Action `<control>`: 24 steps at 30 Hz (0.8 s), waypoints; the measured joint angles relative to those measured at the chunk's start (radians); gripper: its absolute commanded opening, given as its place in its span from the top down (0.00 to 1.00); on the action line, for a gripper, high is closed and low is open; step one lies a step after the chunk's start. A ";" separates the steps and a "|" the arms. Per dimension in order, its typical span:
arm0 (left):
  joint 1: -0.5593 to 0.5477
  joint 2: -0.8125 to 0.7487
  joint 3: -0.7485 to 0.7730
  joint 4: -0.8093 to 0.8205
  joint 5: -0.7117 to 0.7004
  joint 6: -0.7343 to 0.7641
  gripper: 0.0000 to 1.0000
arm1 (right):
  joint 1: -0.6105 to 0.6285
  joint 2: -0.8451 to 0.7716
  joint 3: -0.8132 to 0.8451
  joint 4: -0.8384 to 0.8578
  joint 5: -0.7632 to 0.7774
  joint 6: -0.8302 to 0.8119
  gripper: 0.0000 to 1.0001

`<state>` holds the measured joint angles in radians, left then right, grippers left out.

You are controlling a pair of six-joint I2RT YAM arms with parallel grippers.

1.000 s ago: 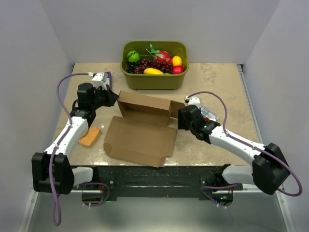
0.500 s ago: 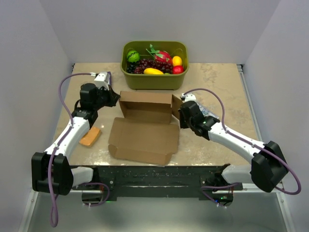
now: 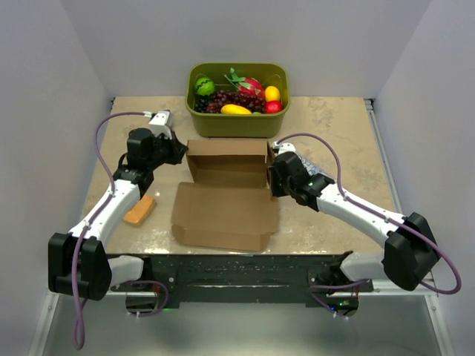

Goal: Fold the paper box

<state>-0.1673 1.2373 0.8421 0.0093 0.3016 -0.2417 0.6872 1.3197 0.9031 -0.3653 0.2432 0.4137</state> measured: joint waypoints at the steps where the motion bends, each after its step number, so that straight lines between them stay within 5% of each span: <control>1: -0.002 0.000 0.000 0.000 0.000 0.000 0.96 | 0.006 0.003 -0.008 0.011 0.000 0.008 1.00; 18: -0.006 -0.002 0.000 -0.001 -0.004 0.000 0.96 | 0.084 0.057 -0.052 0.156 0.005 0.076 0.94; 24: -0.010 -0.007 0.000 -0.008 -0.027 0.018 0.96 | 0.092 0.065 -0.045 0.159 -0.012 0.081 0.42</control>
<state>-0.1768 1.2301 0.8425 0.0010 0.2749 -0.2237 0.7792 1.3846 0.8577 -0.2058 0.2314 0.4950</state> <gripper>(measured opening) 0.042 0.377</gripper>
